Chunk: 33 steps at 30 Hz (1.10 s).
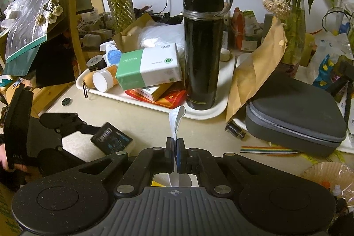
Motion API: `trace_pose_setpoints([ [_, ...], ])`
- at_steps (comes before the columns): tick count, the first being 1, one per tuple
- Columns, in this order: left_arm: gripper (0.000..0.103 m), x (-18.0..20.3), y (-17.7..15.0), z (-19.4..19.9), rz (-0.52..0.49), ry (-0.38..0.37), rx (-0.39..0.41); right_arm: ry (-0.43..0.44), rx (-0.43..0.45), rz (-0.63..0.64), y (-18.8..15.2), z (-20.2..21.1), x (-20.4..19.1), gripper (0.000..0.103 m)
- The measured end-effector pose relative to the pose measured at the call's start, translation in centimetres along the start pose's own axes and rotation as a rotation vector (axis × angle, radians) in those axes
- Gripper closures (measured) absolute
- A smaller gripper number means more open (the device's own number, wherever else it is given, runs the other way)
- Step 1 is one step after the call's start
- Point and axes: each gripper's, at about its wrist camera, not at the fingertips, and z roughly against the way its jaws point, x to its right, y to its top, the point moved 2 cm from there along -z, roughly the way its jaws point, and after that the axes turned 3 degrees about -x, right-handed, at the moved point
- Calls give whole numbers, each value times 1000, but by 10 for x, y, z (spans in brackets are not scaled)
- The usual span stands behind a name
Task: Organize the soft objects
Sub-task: 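Close the left tool on the black card package and lift it, then carry the black package into the box with the left tool while the right tool holds the white strip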
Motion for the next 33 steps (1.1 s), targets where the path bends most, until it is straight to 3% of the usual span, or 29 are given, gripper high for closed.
trace_pose_setpoints([
  [12, 31, -9, 14, 52, -18, 89, 109, -7, 28, 5, 0, 27, 6, 99],
  [20, 31, -19, 16, 94, 26, 156, 131, -8, 63, -15, -7, 59, 7, 99],
  [26, 32, -12, 14, 127, 1, 199, 130, 22, 89, -23, -18, 82, -4, 99],
  [33, 32, -6, 14, 168, 39, 188, 140, 58, 104, -15, -31, 105, -24, 99],
])
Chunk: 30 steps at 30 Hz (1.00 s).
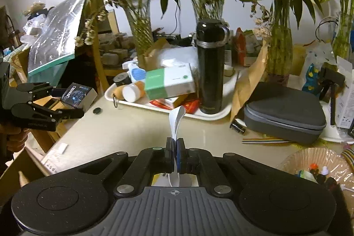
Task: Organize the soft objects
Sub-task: 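Carry the black package into the box with the left tool while the right tool holds the white strip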
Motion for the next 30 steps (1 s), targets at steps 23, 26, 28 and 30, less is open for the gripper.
trace_pose_setpoints([
  [23, 32, 42, 0, 111, 14, -27, 12, 14, 36, 38, -20, 96, -58, 99],
  [26, 32, 50, -3, 124, 6, -39, 14, 24, 37, 46, -24, 105, -65, 99],
  [28, 32, 55, -5, 133, 9, -47, 11, 32, 37, 50, -27, 112, -69, 99],
  [30, 32, 58, -8, 140, 16, -61, 6, 41, 40, 48, -29, 118, -73, 99],
])
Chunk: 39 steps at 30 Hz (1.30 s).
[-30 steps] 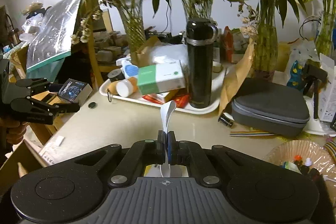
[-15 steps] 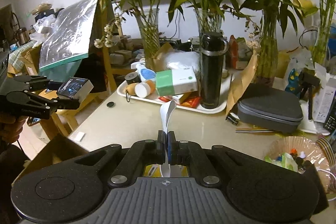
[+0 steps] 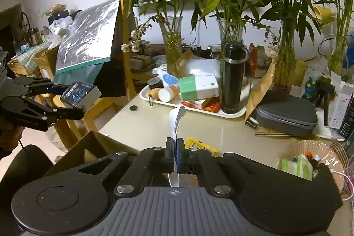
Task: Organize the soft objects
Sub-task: 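Carry the black package into the box with the left tool while the right tool holds the white strip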
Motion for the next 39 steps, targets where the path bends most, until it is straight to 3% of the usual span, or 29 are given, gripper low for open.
trace_pose_setpoints([
  [12, 32, 19, -21, 23, 29, -61, -49, 30, 5, -6, -18, 26, -20, 99],
  [26, 29, 36, -51, 16, 76, -105, -147, 49, -6, -4, -37, 41, -37, 99],
  [35, 20, 38, -60, 12, 115, -156, -124, 49, -9, -11, -43, 44, -40, 99],
  [39, 20, 40, -63, 15, 113, -139, -110, 43, -13, -21, -48, 45, -39, 99],
])
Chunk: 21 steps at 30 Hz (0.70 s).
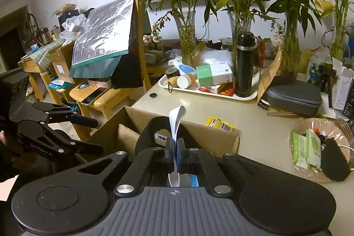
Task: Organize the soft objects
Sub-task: 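Carry the black package into the box with the left tool while the right tool holds the white strip, then lower the white strip over the box and open the right tool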
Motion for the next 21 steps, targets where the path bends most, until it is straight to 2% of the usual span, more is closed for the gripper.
trace_pose_setpoints([
  [7, 20, -7, -6, 7, 28, 59, 8, 17, -7, -29, -2, 2, -1, 99],
  [16, 20, -19, -15, 24, 52, 104, 53, 70, -14, -2, 4, -2, -24, 99],
  [21, 20, -28, -22, 32, 84, 72, 77, 111, -27, 25, 9, -15, -40, 99],
])
